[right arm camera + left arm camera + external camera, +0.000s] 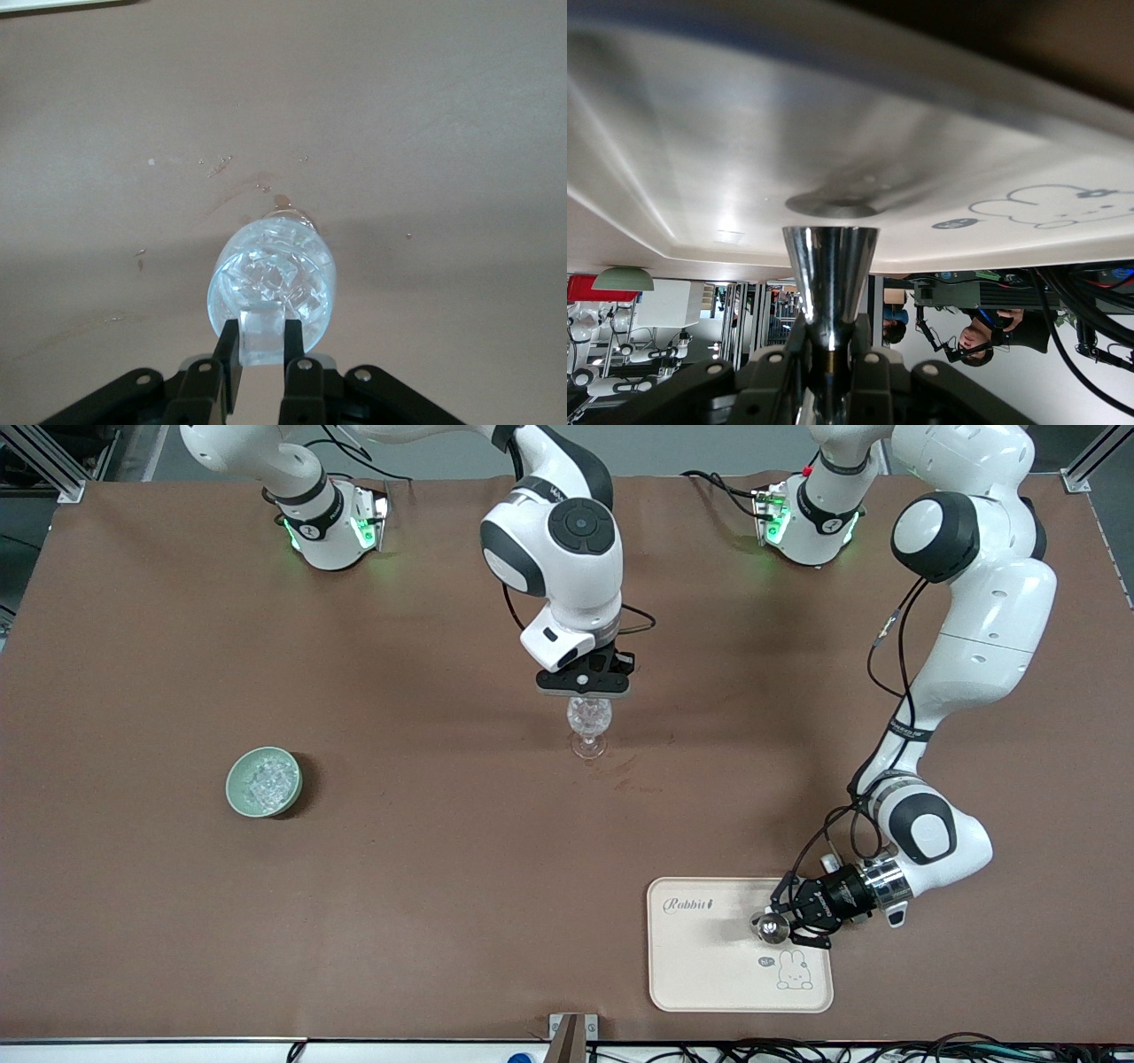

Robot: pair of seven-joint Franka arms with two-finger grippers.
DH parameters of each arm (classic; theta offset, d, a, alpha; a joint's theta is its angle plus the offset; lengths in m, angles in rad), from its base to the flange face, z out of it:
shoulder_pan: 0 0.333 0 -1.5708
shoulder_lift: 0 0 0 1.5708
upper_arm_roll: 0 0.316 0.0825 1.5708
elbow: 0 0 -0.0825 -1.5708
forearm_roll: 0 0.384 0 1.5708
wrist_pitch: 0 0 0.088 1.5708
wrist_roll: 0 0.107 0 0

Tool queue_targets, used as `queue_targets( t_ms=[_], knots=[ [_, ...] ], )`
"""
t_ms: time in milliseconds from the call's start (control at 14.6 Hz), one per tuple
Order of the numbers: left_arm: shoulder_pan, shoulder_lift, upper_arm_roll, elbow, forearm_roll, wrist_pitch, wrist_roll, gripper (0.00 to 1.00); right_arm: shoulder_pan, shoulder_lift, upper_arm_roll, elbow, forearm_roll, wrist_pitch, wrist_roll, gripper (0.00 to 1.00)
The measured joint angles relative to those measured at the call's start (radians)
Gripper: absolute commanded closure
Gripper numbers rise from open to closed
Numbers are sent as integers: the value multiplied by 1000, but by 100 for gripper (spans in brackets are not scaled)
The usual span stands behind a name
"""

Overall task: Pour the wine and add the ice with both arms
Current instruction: 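Open the right gripper above the wine glass to drop the ice cube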

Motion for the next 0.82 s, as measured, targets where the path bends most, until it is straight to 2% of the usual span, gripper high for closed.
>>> queue_targets(
  t_ms=[68, 137, 341, 410, 478, 819],
  knots=[
    [2, 1, 0, 0, 0, 0, 4, 99, 0, 0, 0, 1, -1, 0, 0, 42],
    [3, 1, 0, 0, 0, 0, 11, 99, 0, 0, 0, 1, -1, 0, 0, 34],
    [3, 7, 0, 0, -1, -1, 28, 98, 0, 0, -2, 4, -3, 0, 0, 17],
    [4, 7, -1, 1, -4, -2, 32, 93, 0, 0, -4, 5, -3, 0, 0, 15],
    [4, 7, -1, 1, -4, -2, 33, 84, 0, 0, -4, 5, -5, 0, 0, 15],
    [3, 8, -1, 0, -4, -2, 33, 74, 0, 0, -5, 7, -22, 0, 0, 14]
  ],
)
